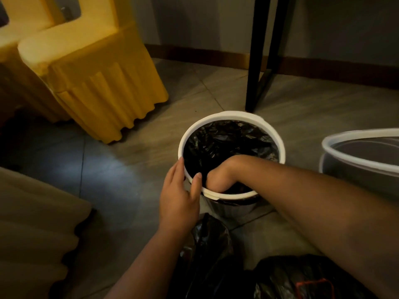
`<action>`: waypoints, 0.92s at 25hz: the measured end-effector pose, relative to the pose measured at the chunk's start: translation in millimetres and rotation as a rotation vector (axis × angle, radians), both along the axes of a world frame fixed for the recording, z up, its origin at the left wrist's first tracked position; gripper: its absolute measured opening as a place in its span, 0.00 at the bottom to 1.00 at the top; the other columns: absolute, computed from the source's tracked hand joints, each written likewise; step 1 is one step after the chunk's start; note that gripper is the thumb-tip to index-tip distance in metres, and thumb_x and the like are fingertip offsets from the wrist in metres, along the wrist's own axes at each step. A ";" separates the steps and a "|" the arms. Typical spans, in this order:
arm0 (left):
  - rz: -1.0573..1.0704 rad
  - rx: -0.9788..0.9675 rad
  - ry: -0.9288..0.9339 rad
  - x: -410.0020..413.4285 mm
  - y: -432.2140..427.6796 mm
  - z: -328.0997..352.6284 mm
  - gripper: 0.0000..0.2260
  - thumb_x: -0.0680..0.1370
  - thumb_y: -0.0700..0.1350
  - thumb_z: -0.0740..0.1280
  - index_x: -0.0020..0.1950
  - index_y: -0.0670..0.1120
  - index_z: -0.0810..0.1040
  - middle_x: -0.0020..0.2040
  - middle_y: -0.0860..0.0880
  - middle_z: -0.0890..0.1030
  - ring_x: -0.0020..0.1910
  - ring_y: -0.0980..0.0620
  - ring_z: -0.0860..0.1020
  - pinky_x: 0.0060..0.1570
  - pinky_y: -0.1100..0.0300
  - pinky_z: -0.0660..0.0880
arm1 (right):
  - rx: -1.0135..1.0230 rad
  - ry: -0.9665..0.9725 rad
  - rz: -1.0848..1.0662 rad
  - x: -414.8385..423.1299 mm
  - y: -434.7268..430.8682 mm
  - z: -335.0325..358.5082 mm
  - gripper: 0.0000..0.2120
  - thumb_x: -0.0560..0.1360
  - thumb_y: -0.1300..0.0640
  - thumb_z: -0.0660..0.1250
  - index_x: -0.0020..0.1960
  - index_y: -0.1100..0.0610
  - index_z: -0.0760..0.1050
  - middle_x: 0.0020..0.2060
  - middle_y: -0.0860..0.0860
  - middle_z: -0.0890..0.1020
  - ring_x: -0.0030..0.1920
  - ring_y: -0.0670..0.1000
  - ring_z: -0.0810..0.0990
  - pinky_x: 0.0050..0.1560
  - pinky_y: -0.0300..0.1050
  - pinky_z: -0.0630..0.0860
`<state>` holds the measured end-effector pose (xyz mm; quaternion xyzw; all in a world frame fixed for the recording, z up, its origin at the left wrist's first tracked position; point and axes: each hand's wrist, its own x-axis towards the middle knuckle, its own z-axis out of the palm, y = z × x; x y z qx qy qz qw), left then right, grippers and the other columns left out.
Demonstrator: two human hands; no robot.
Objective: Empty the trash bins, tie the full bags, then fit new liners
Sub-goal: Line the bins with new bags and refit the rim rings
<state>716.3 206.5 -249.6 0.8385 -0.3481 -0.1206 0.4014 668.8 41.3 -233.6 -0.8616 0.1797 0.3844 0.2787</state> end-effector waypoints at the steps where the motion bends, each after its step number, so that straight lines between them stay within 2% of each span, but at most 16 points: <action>1: -0.001 -0.008 0.014 -0.5 0.0 -0.1 0.30 0.84 0.56 0.64 0.85 0.52 0.62 0.77 0.52 0.71 0.74 0.56 0.70 0.72 0.52 0.73 | 0.006 0.060 0.009 3.2 -3.4 -10.8 0.09 0.82 0.51 0.65 0.52 0.55 0.80 0.52 0.54 0.82 0.50 0.57 0.81 0.51 0.51 0.76; 2: -0.002 -0.015 0.024 -0.7 0.4 -1.9 0.30 0.84 0.56 0.64 0.85 0.52 0.62 0.77 0.53 0.71 0.73 0.57 0.70 0.72 0.54 0.73 | -0.021 0.109 0.044 7.0 -6.8 -23.3 0.11 0.83 0.51 0.64 0.59 0.57 0.80 0.59 0.56 0.81 0.55 0.58 0.81 0.57 0.53 0.77; 4: -0.001 -0.022 0.032 -1.9 -1.7 -3.9 0.29 0.85 0.54 0.64 0.85 0.51 0.61 0.77 0.53 0.71 0.72 0.56 0.71 0.71 0.52 0.74 | -0.124 0.173 0.136 11.6 -9.8 -41.3 0.20 0.86 0.54 0.61 0.75 0.59 0.72 0.73 0.59 0.74 0.69 0.61 0.76 0.71 0.59 0.71; 6: 0.006 -0.023 0.077 -5.0 -4.2 -2.0 0.30 0.85 0.53 0.63 0.86 0.52 0.59 0.75 0.52 0.72 0.71 0.54 0.74 0.69 0.49 0.76 | -0.162 0.204 0.164 13.2 -8.5 -49.6 0.21 0.86 0.56 0.60 0.77 0.59 0.70 0.74 0.60 0.73 0.71 0.61 0.74 0.72 0.61 0.71; 7: 0.007 -0.027 0.101 -6.8 -4.3 0.3 0.30 0.85 0.53 0.64 0.86 0.53 0.58 0.73 0.52 0.73 0.69 0.53 0.76 0.67 0.48 0.77 | -0.154 0.206 0.177 13.5 -10.9 -48.0 0.18 0.85 0.55 0.61 0.73 0.59 0.74 0.70 0.60 0.77 0.66 0.62 0.77 0.67 0.60 0.77; 8: 0.008 -0.029 0.110 -7.4 -4.6 2.8 0.30 0.85 0.52 0.64 0.86 0.53 0.57 0.71 0.52 0.74 0.67 0.53 0.77 0.65 0.47 0.79 | -0.128 0.186 0.140 14.0 -15.7 -37.0 0.13 0.85 0.54 0.62 0.64 0.58 0.79 0.62 0.59 0.81 0.58 0.61 0.82 0.55 0.58 0.83; 9: 0.010 -0.031 0.114 -7.5 -5.0 4.2 0.31 0.85 0.52 0.65 0.86 0.54 0.57 0.69 0.52 0.76 0.65 0.53 0.78 0.64 0.47 0.80 | -0.097 0.155 0.023 15.9 -24.7 -24.5 0.11 0.84 0.53 0.62 0.56 0.58 0.80 0.54 0.58 0.84 0.50 0.60 0.84 0.43 0.53 0.85; 10: 0.012 -0.034 0.122 -7.1 -5.6 5.4 0.31 0.85 0.52 0.65 0.86 0.54 0.56 0.68 0.52 0.77 0.64 0.53 0.80 0.63 0.47 0.80 | -0.092 0.116 -0.125 19.7 -35.0 -10.6 0.12 0.83 0.53 0.61 0.52 0.59 0.79 0.48 0.59 0.85 0.44 0.60 0.85 0.34 0.50 0.84; 11: 0.014 -0.038 0.141 -7.5 -5.7 6.4 0.31 0.85 0.51 0.65 0.86 0.55 0.56 0.68 0.51 0.78 0.63 0.53 0.80 0.62 0.47 0.80 | -0.120 0.052 -0.237 23.9 -46.3 0.5 0.12 0.82 0.53 0.61 0.52 0.60 0.79 0.45 0.59 0.85 0.41 0.59 0.86 0.32 0.49 0.82; 12: 0.015 -0.038 0.168 -8.7 -5.1 7.0 0.31 0.85 0.51 0.65 0.86 0.56 0.56 0.68 0.50 0.80 0.62 0.53 0.81 0.62 0.49 0.81 | -0.172 -0.031 -0.281 28.4 -54.7 8.2 0.12 0.82 0.53 0.62 0.54 0.60 0.79 0.46 0.57 0.85 0.41 0.58 0.85 0.35 0.47 0.81; 14: 0.020 -0.024 0.217 -10.0 -2.2 9.3 0.32 0.85 0.51 0.66 0.86 0.58 0.54 0.67 0.49 0.82 0.59 0.56 0.83 0.59 0.55 0.82 | -0.237 -0.144 -0.258 39.1 -52.8 9.8 0.15 0.81 0.51 0.63 0.63 0.57 0.78 0.53 0.54 0.82 0.44 0.54 0.80 0.48 0.48 0.76; 16: 0.003 -0.024 0.250 -10.3 0.3 11.8 0.33 0.84 0.51 0.67 0.85 0.62 0.54 0.66 0.50 0.83 0.57 0.58 0.84 0.56 0.60 0.81 | -0.169 -0.071 -0.233 45.0 -41.2 -5.6 0.23 0.82 0.49 0.63 0.73 0.57 0.74 0.64 0.57 0.79 0.52 0.56 0.78 0.58 0.51 0.73; 18: -0.030 -0.033 0.267 -9.3 3.6 11.2 0.35 0.82 0.52 0.71 0.81 0.69 0.54 0.66 0.55 0.82 0.58 0.62 0.83 0.57 0.62 0.81 | -0.113 0.075 -0.159 45.5 -33.7 -26.8 0.26 0.82 0.50 0.64 0.77 0.59 0.70 0.71 0.59 0.76 0.62 0.61 0.77 0.66 0.55 0.74; 19: -0.051 -0.028 0.267 -9.6 6.0 11.8 0.37 0.79 0.53 0.74 0.78 0.73 0.54 0.66 0.60 0.80 0.58 0.66 0.81 0.55 0.67 0.79 | -0.114 0.134 -0.103 45.4 -32.6 -36.8 0.27 0.83 0.51 0.64 0.78 0.60 0.69 0.74 0.60 0.74 0.67 0.62 0.76 0.69 0.56 0.73; 21: -0.090 0.000 0.248 -10.2 10.4 11.0 0.44 0.74 0.57 0.78 0.80 0.71 0.52 0.64 0.68 0.75 0.56 0.77 0.76 0.49 0.77 0.75 | -0.171 0.180 -0.029 47.7 -28.6 -50.6 0.28 0.83 0.53 0.65 0.80 0.59 0.66 0.77 0.60 0.69 0.72 0.63 0.71 0.68 0.55 0.71; 23: -0.112 0.033 0.225 -11.4 11.4 8.1 0.51 0.72 0.60 0.79 0.85 0.64 0.49 0.63 0.69 0.73 0.55 0.81 0.73 0.47 0.80 0.73 | -0.196 0.194 -0.021 50.1 -27.5 -49.2 0.28 0.82 0.52 0.65 0.80 0.56 0.67 0.75 0.58 0.70 0.64 0.63 0.74 0.57 0.55 0.74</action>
